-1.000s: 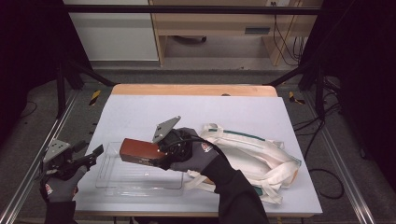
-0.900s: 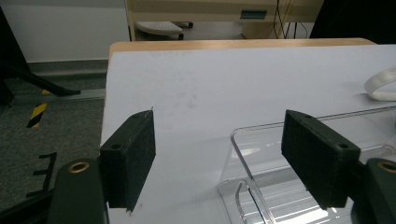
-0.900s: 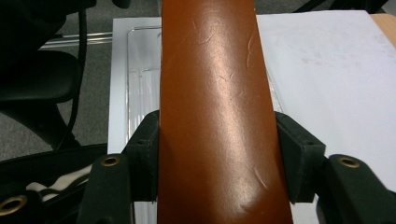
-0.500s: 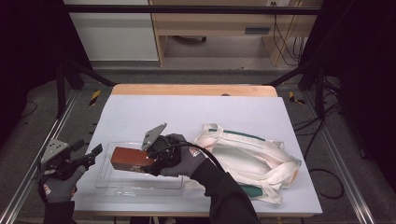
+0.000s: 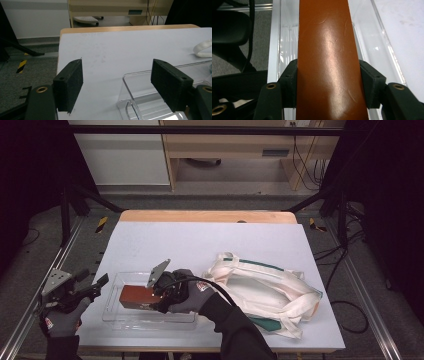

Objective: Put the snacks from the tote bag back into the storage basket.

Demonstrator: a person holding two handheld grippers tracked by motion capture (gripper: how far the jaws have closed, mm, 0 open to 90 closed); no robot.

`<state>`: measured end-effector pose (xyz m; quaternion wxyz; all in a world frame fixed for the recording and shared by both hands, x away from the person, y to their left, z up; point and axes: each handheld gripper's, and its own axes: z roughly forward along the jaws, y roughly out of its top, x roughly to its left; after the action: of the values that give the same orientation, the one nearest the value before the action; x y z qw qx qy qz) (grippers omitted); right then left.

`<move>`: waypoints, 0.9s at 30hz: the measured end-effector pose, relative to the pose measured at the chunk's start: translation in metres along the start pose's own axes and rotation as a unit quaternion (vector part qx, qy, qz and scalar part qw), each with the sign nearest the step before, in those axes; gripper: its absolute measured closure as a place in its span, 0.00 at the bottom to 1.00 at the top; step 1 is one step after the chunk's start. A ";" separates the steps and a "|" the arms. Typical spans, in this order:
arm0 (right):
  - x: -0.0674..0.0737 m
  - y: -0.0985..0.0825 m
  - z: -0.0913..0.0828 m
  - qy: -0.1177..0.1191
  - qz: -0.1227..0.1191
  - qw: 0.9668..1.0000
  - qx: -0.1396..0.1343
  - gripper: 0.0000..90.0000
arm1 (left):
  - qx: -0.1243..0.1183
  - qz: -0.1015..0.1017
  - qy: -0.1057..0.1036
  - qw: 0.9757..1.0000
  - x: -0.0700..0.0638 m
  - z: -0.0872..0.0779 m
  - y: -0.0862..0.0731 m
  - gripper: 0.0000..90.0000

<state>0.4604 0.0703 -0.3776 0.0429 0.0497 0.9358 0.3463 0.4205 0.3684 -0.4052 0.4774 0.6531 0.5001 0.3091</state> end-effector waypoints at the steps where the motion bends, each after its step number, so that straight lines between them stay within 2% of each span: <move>1: 0.000 -0.001 0.001 -0.002 -0.001 1.000 0.003 0.48 | -0.001 -0.001 0.001 1.000 0.000 0.000 0.000 0.29; 3: 0.000 -0.004 0.004 0.003 0.004 1.000 -0.003 0.48 | -0.001 -0.001 0.001 1.000 0.000 0.000 0.000 0.29; 12: 0.000 -0.019 0.017 0.009 0.010 1.000 0.013 0.48 | 0.002 0.001 -0.001 1.000 -0.001 0.001 0.000 0.29; 17: 0.001 -0.023 0.021 0.011 0.010 1.000 0.007 0.48 | 0.003 0.002 -0.001 1.000 -0.001 0.001 -0.001 0.29; 27: 0.003 -0.030 0.031 0.020 0.010 1.000 0.021 0.47 | 0.005 0.001 -0.001 1.000 -0.001 0.002 -0.001 0.29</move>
<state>0.4592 0.0681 -0.4213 0.0198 0.0536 0.9431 0.3276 0.4212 0.3671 -0.4069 0.4744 0.6563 0.5003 0.3064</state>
